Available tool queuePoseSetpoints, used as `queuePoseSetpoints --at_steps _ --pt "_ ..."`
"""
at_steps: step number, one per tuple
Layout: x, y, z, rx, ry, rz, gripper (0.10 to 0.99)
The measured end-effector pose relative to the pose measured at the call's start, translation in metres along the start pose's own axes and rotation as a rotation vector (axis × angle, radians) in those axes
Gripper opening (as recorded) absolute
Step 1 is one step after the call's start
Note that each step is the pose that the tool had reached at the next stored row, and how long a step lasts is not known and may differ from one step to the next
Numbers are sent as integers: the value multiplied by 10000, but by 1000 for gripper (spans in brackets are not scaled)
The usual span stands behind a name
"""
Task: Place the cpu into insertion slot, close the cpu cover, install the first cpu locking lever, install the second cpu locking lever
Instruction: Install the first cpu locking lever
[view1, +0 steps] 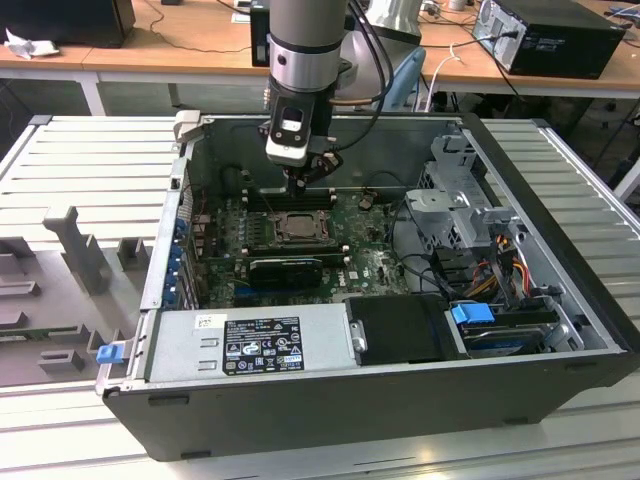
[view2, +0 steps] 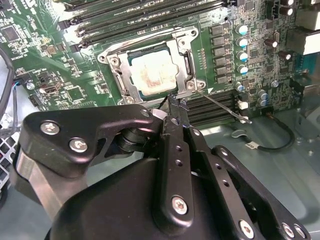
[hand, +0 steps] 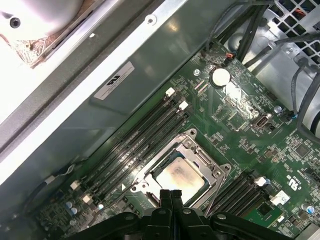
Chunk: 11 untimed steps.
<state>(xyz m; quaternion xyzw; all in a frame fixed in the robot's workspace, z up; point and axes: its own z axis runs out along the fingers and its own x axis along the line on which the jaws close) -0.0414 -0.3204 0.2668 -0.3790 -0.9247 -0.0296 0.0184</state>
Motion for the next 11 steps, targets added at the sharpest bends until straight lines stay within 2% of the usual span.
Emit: queuePoseSetpoints --at_steps 11 --pt "0 0 0 22 16 -391 106"
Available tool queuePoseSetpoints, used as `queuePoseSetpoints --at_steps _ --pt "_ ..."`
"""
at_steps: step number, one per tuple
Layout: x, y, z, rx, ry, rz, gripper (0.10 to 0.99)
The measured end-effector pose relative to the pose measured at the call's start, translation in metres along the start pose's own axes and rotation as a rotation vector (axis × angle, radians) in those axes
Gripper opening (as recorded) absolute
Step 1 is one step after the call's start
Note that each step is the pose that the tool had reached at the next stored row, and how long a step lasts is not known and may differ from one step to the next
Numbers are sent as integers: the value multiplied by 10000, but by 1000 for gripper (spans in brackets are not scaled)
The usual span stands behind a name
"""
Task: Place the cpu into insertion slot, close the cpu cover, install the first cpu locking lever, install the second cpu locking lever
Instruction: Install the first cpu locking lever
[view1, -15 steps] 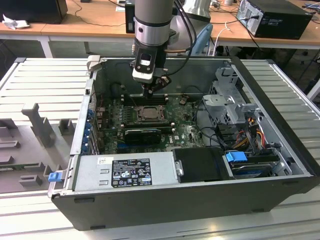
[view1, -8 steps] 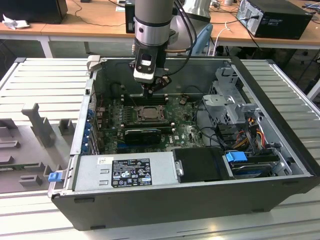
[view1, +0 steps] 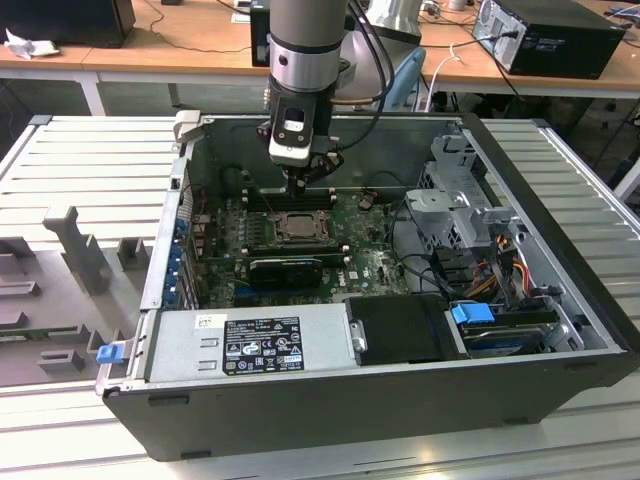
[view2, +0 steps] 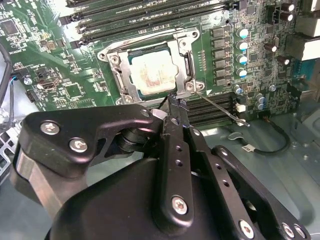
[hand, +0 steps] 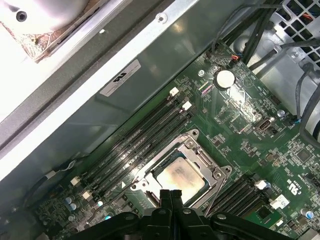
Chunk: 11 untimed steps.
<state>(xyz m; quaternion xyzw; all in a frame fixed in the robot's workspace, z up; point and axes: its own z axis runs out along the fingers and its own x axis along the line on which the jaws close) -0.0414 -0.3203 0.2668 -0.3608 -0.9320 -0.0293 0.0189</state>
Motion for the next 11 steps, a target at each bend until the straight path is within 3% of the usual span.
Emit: queuePoseSetpoints --at_steps 11 --pt "0 0 0 22 16 -401 106"
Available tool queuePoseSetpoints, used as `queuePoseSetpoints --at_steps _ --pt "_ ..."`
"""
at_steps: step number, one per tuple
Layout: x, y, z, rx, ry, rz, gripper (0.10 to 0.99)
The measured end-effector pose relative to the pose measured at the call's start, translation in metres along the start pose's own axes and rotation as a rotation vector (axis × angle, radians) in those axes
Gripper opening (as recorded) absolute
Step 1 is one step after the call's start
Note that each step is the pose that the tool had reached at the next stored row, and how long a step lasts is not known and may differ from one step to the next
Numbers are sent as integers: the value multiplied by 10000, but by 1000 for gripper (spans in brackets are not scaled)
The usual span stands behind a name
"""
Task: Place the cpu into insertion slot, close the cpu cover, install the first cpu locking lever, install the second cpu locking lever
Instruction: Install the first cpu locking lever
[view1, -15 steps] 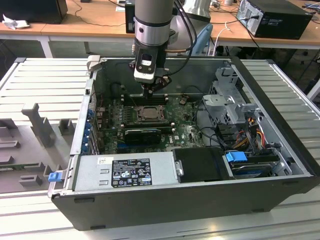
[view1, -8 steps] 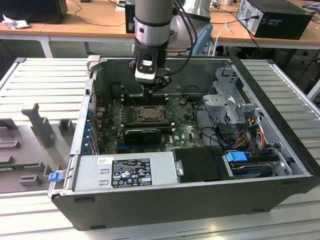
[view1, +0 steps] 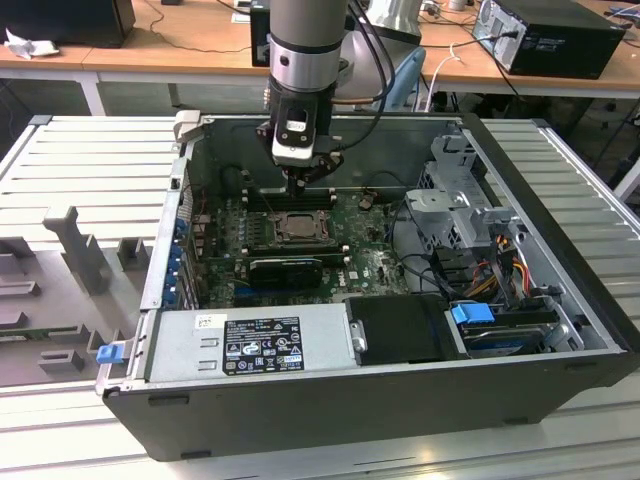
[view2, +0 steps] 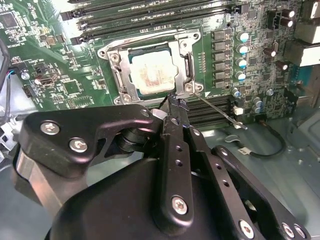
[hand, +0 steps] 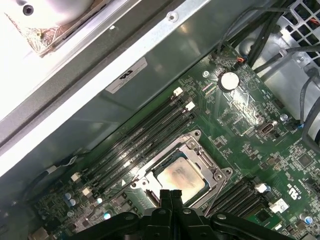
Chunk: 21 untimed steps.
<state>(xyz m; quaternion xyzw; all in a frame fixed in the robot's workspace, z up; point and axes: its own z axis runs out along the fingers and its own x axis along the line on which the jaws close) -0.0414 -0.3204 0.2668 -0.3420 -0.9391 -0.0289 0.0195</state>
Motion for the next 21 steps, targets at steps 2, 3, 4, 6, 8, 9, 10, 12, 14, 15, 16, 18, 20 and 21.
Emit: queuePoseSetpoints --at_steps 2,3,4,6,8,9,10,12,14,15,16,18,20,21 --pt "0 0 0 5 3 -77 106" --pt "0 0 0 6 4 -102 106" --pt "0 0 0 9 6 -147 106" --pt "0 0 0 12 9 -207 106" --pt "0 0 0 18 13 -309 106" --pt "0 0 0 20 14 -344 106" --pt "0 0 0 23 17 -402 106" --pt "0 0 0 32 23 -561 106" --pt "0 0 0 45 32 -777 106" --pt "0 0 0 51 37 -894 106" --pt "0 0 0 62 44 -1079 106" --pt "0 0 0 74 54 -1323 106" --pt "0 0 0 83 60 -1474 106" --pt "0 0 0 86 63 -1533 106"
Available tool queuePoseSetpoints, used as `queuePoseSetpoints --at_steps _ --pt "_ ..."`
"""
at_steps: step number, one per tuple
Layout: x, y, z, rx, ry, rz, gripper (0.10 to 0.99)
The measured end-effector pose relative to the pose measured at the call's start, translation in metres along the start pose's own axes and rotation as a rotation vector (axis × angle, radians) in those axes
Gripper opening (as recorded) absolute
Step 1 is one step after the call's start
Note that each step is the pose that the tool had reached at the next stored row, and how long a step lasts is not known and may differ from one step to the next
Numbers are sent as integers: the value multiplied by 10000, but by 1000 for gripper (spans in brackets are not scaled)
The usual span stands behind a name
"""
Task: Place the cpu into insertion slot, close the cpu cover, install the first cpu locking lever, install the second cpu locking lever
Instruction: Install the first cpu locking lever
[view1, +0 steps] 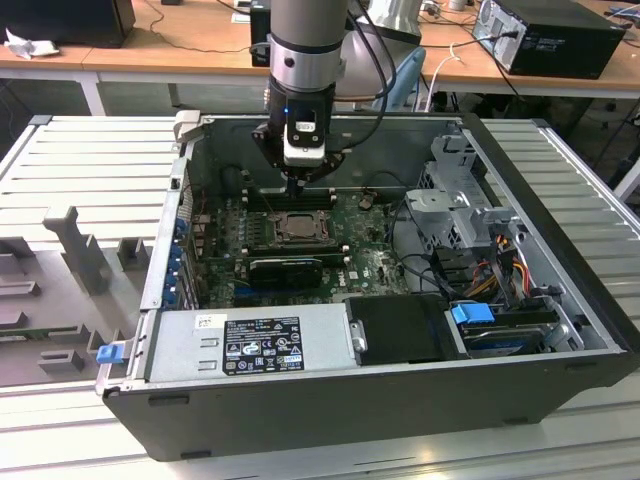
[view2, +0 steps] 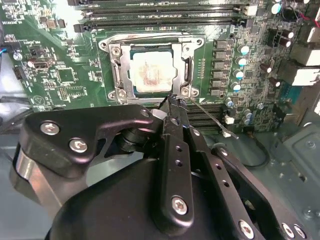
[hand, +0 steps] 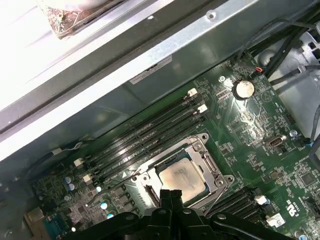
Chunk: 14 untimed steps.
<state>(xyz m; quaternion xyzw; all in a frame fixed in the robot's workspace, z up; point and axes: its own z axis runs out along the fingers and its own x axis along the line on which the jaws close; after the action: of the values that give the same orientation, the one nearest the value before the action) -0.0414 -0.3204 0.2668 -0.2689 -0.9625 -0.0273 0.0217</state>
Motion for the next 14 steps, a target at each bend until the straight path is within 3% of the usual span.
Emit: queuePoseSetpoints --at_steps 14 --pt "0 0 0 44 32 -771 106"
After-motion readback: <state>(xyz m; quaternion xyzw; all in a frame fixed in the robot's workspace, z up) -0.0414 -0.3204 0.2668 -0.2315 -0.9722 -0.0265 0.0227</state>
